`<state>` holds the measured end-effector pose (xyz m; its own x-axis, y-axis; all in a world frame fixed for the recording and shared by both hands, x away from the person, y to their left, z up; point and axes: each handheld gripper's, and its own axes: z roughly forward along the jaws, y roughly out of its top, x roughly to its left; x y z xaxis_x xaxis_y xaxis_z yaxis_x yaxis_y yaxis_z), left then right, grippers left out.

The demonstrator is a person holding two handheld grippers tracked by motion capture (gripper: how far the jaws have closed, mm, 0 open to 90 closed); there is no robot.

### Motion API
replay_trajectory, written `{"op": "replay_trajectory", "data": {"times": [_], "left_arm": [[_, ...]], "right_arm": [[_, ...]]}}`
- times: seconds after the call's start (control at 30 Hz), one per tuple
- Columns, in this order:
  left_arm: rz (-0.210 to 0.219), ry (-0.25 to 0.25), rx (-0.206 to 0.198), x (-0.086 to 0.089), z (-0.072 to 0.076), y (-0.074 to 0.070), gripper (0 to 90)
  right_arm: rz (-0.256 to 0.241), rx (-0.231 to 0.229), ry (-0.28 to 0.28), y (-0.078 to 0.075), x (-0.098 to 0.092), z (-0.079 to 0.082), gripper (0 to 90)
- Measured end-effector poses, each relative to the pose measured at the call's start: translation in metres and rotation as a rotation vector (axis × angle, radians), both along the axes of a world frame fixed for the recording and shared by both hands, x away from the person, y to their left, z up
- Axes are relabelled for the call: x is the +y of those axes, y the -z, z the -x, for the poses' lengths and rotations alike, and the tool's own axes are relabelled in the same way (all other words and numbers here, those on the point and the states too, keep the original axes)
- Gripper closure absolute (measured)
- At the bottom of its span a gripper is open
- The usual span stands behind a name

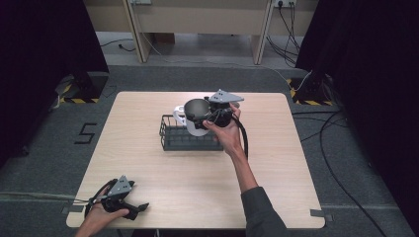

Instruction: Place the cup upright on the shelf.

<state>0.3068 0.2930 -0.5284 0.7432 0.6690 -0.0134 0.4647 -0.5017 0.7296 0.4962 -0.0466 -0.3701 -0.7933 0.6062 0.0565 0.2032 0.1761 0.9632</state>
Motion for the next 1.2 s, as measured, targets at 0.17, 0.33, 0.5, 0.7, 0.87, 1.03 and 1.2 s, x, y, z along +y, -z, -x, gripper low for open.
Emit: {"op": "replay_trajectory", "data": {"times": [0.17,0.33,0.5,0.7,0.87,1.03,1.2], "left_arm": [[0.000,0.000,0.000,0.000,0.000,0.000,0.0],[-0.001,0.000,-0.001,0.000,0.000,0.000,0.0],[0.001,0.000,-0.002,0.000,0.000,0.000,0.0],[0.000,0.000,-0.002,0.000,0.000,0.000,0.0],[-0.001,0.001,-0.001,0.000,0.000,0.000,0.0],[0.000,0.000,-0.002,0.000,0.000,0.000,0.0],[0.001,0.000,-0.002,0.000,0.000,0.000,0.0]], "right_arm": [[-0.005,0.007,0.006,0.004,0.000,-0.008,6.0],[0.005,0.013,0.007,0.010,-0.001,-0.014,6.0],[0.015,0.011,0.009,0.013,0.000,-0.017,6.0],[0.019,0.018,0.017,0.017,0.000,-0.022,6.0],[0.024,0.028,0.023,0.022,-0.001,-0.026,6.0],[0.038,0.031,0.021,0.027,0.002,-0.027,6.0],[0.040,0.054,0.021,0.035,0.001,-0.029,6.0]]}}
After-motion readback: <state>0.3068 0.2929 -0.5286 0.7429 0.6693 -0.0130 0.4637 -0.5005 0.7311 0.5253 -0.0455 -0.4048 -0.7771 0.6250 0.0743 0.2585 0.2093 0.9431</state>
